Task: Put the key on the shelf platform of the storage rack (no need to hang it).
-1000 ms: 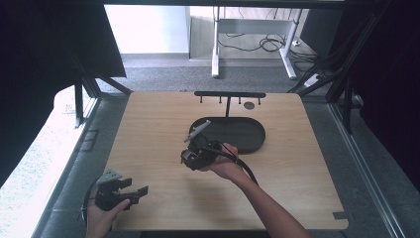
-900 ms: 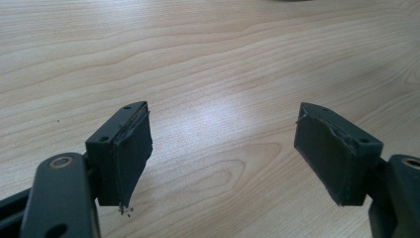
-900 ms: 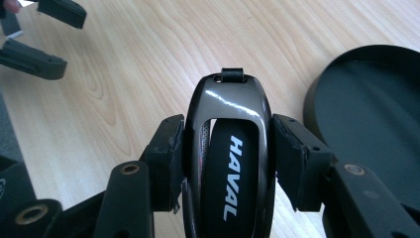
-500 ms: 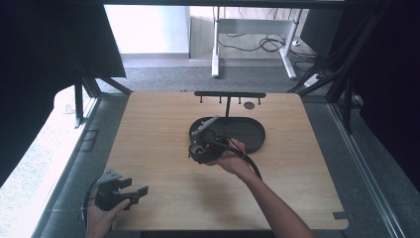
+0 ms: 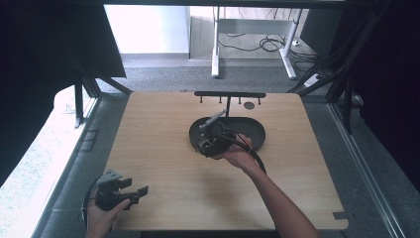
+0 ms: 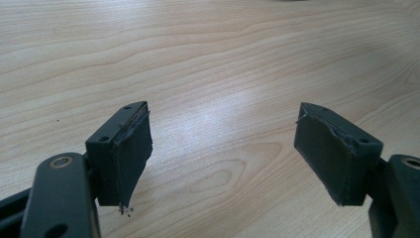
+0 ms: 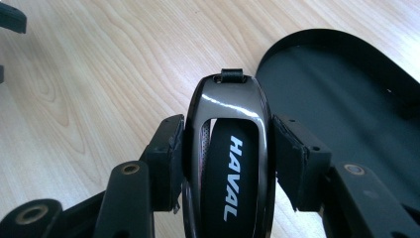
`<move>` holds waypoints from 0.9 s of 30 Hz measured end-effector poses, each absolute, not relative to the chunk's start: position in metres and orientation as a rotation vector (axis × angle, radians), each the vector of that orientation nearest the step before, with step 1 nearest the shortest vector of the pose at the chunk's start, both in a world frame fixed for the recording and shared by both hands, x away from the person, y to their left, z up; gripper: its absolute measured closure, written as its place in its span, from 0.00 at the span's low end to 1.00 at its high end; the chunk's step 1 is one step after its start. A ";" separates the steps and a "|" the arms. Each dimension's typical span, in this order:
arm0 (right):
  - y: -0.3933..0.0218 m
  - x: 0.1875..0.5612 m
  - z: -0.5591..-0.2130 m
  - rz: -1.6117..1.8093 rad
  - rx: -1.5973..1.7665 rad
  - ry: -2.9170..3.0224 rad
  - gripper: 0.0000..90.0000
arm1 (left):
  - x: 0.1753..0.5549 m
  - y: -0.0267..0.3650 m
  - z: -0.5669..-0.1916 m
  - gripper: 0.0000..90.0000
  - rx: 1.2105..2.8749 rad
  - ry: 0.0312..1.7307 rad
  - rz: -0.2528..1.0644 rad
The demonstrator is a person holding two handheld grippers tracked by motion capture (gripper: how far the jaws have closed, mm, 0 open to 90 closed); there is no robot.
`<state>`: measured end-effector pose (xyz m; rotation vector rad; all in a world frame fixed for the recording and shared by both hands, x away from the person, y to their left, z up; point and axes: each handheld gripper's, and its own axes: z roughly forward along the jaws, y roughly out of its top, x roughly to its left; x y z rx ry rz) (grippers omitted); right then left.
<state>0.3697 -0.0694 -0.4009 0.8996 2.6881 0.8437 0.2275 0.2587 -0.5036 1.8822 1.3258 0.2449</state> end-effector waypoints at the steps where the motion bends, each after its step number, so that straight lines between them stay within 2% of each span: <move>1: -0.070 0.371 -0.401 0.842 0.901 2.686 0.55 | 0.227 0.259 -0.504 0.25 1.882 1.326 0.245; 27: -0.100 0.406 -0.405 0.808 1.018 2.617 0.55 | 0.228 0.259 -0.504 0.25 1.879 1.329 0.244</move>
